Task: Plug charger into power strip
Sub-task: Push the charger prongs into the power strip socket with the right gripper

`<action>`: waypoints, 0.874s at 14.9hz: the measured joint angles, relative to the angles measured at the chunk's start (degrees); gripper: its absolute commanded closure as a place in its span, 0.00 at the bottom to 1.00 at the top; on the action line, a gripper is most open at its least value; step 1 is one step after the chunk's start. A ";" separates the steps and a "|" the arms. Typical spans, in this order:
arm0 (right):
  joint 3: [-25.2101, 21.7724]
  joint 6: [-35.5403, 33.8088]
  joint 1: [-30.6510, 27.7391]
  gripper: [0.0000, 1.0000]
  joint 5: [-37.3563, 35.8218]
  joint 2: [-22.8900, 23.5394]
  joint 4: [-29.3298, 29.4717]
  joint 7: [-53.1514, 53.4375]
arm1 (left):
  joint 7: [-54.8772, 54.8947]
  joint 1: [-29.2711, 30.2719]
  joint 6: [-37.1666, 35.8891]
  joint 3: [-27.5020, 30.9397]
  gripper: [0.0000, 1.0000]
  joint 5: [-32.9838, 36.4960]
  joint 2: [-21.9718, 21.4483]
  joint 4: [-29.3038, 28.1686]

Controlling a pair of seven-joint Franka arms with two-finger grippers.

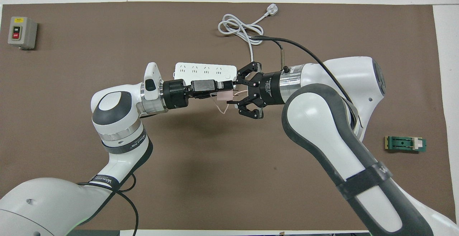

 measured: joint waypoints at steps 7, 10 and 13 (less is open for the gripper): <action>0.03 -0.40 0.11 1.00 0.00 -0.01 -0.03 -0.60 | -0.33 0.51 0.02 0.25 0.12 0.00 -0.13 0.00; -0.01 -0.48 0.09 1.00 0.00 -0.01 -0.04 -0.60 | -0.43 0.46 0.03 0.17 0.11 0.00 -0.47 -0.01; -0.15 -0.88 -0.38 1.00 0.00 -0.07 -0.05 -0.77 | -0.85 0.41 0.14 0.13 0.10 0.00 -1.51 -0.55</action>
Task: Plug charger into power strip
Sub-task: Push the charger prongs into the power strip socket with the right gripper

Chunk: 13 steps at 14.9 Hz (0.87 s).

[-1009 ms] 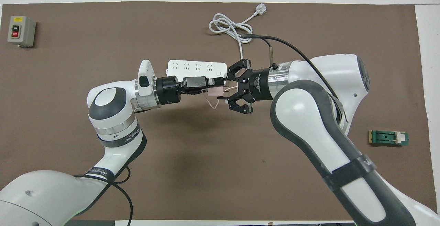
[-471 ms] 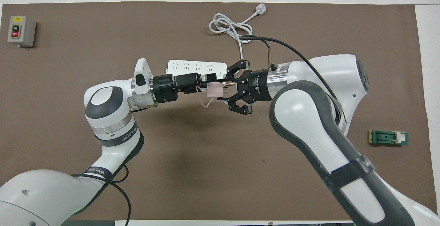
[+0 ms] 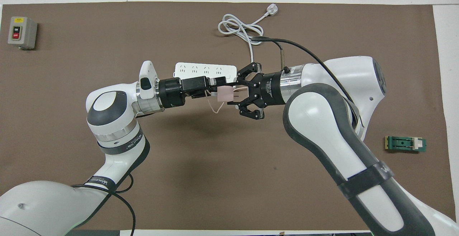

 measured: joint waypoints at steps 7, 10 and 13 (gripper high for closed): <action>-0.05 -1.11 -0.99 1.00 0.00 -0.04 -0.03 -0.60 | -0.11 -0.02 0.09 -0.04 0.24 0.00 -1.18 -1.56; -0.05 -1.11 -0.99 1.00 0.00 -0.06 -0.03 -0.61 | -0.14 -0.02 0.24 -0.04 0.47 0.00 -1.19 -1.60; -0.06 -1.11 -1.01 1.00 0.00 -0.22 -0.01 -0.62 | -0.14 -0.05 1.25 -0.05 0.72 0.11 -1.17 -1.74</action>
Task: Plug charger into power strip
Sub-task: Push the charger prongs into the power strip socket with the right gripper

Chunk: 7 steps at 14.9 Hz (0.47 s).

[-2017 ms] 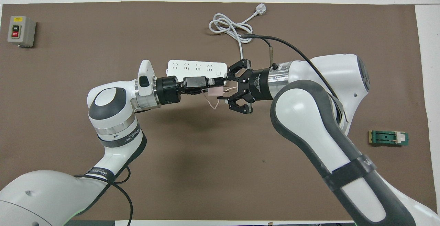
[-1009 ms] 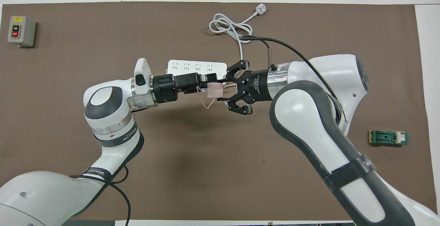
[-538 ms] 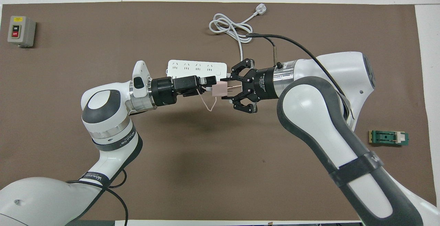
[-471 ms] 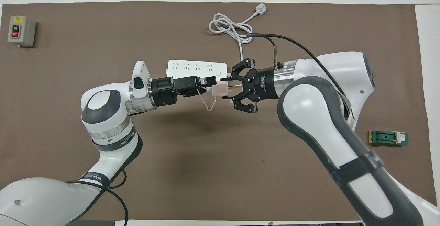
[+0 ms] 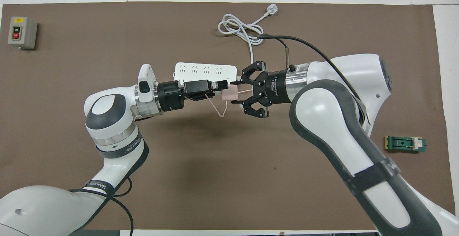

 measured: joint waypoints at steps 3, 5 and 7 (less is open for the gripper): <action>-0.02 -0.09 -0.02 1.00 0.00 -0.38 -0.16 0.04 | 0.57 -0.02 0.22 -0.01 0.91 0.04 -0.08 -0.22; -0.02 -0.09 -0.02 1.00 0.00 -0.38 -0.17 0.04 | 0.59 -0.03 0.22 -0.01 0.98 0.04 -0.08 -0.22; -0.02 -0.09 -0.02 1.00 0.00 -0.38 -0.18 0.04 | 0.59 -0.03 0.23 -0.01 1.00 0.04 -0.08 -0.23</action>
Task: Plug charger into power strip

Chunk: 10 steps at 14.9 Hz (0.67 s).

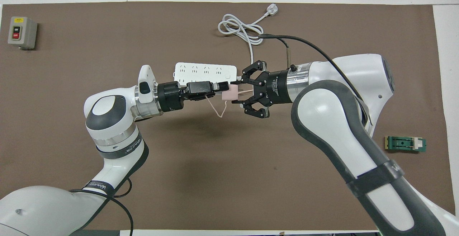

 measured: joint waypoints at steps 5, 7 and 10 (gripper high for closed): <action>0.00 0.00 0.00 0.83 0.00 0.00 -0.01 0.00 | 0.00 0.00 0.00 0.00 1.00 0.00 0.00 -0.01; 0.00 0.00 0.00 0.62 0.00 0.00 -0.01 0.00 | 0.00 0.00 0.00 0.00 1.00 0.00 0.00 -0.01; 0.00 0.00 0.00 0.36 0.00 0.00 -0.01 0.00 | 0.00 0.00 0.01 0.00 1.00 0.00 -0.01 -0.01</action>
